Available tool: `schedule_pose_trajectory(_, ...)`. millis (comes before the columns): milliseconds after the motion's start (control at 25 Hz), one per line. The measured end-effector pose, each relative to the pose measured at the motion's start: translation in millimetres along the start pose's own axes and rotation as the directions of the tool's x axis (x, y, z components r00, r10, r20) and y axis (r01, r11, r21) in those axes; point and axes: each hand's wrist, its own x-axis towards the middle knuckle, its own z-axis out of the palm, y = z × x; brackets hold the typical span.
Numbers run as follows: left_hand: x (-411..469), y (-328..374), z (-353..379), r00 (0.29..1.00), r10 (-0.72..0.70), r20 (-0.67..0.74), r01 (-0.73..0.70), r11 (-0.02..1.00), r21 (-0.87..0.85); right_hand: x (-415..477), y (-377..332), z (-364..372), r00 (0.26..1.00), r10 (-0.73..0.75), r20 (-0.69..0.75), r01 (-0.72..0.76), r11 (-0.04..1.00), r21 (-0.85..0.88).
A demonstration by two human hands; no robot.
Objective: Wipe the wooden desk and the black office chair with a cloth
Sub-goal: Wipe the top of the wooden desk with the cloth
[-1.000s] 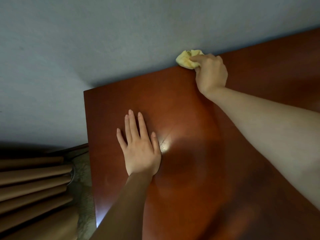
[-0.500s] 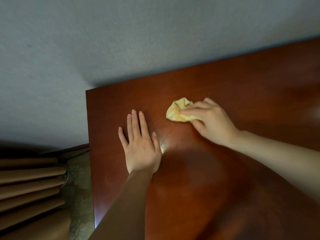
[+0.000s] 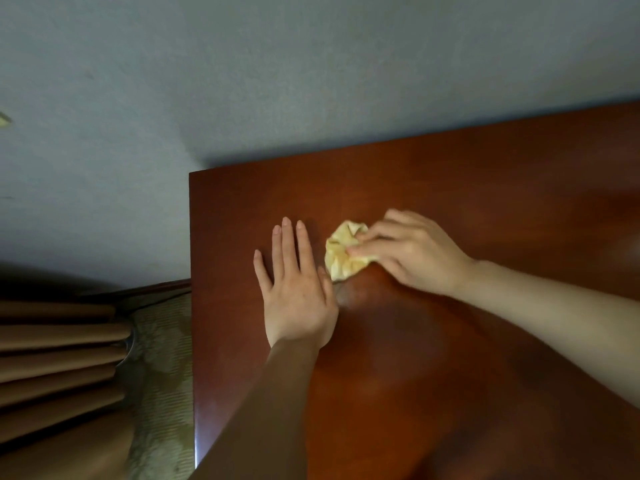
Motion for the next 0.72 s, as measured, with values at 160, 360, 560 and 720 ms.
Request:
schedule_pose_trajectory(160, -1, -1, 1, 1.0, 0.003, 0.002, -0.003, 1.0, -0.013, 49, 23, 6, 0.987, 0.16, -0.024, -0.16, 0.987, 0.002)
schedule_pose_trajectory(360, -1, -1, 1, 1.0, 0.002, 0.002, -0.002, 1.0, -0.013, 99, 52, 19, 0.92, 0.379, -0.101, -0.381, 0.925, 0.0)
schedule_pose_trajectory(560, 0, -2, 2, 1.0, -0.001, 0.004, 0.001, 1.0, -0.015, 115, 60, 27, 0.859, 0.481, -0.175, -0.489, 0.872, -0.006)
schedule_pose_trajectory(720, -1, -3, 1, 1.0, -0.005, 0.007, 0.005, 1.0, -0.018, 88, 36, 27, 0.904, 0.396, -0.162, -0.397, 0.917, 0.032)
